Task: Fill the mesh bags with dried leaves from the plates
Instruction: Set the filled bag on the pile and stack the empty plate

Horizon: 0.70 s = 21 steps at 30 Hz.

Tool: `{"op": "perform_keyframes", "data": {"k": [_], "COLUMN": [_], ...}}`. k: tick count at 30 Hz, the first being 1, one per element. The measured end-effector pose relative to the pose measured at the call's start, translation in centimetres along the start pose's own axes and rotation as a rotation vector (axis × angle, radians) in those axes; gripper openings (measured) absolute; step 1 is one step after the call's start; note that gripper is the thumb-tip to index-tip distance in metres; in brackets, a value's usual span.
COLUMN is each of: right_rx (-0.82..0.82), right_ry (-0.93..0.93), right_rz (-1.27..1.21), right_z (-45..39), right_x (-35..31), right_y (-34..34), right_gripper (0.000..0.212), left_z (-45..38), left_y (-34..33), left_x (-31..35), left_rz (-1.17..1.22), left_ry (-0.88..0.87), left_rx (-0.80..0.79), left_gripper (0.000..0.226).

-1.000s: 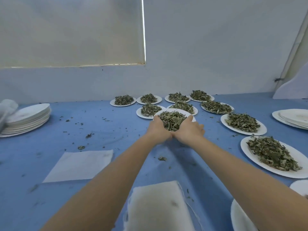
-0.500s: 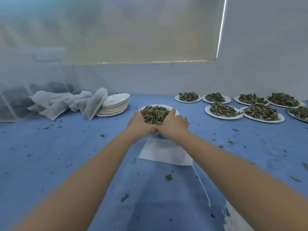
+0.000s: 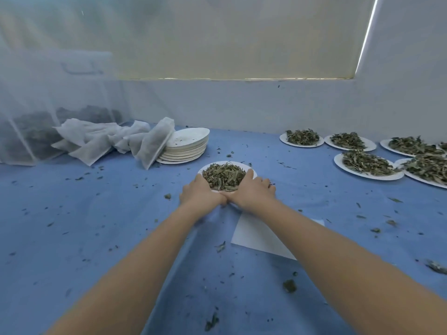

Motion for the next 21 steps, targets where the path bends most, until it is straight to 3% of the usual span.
{"op": "perform_keyframes", "data": {"k": [4, 7, 10, 12, 16, 21], "right_rx": [0.017, 0.046, 0.06, 0.05, -0.014, -0.02], "right_ry": [0.026, 0.044, 0.067, 0.084, 0.088, 0.056], "right_rz": [-0.026, -0.05, -0.007, 0.022, 0.073, 0.056], "right_z": [0.7, 1.8, 3.2, 4.2, 6.1, 8.1], "right_x": [0.6, 2.0, 4.4, 6.3, 10.3, 14.2], "right_y": [0.8, 2.7, 5.0, 6.2, 7.5, 8.0], "right_gripper": [0.109, 0.099, 0.075, 0.06, 0.053, 0.05], "left_z": [1.1, 3.1, 5.4, 6.7, 8.4, 8.4], "left_y": [0.1, 0.0, -1.4, -3.3, -8.1, -9.1], "left_x": [2.0, 5.2, 8.9, 11.0, 12.6, 12.3], "left_rz": [-0.137, -0.176, -0.172, -0.149, -0.246, -0.472], "left_ry": [-0.055, -0.248, -0.494, -0.574, -0.533, -0.538], "left_rx": [0.094, 0.206, 0.217, 0.107, -0.256, -0.227], "left_gripper": [0.094, 0.088, 0.073, 0.059, 0.034, 0.036]}}
Point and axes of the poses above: each hand's wrist, its own z-axis away from the middle knuckle, its own y-axis out of the back of the hand, x = y × z, the point moved 6 cm from there along -z, towards the middle knuckle, and after that the axes turned 1 degree about x, right-handed, at the moved point
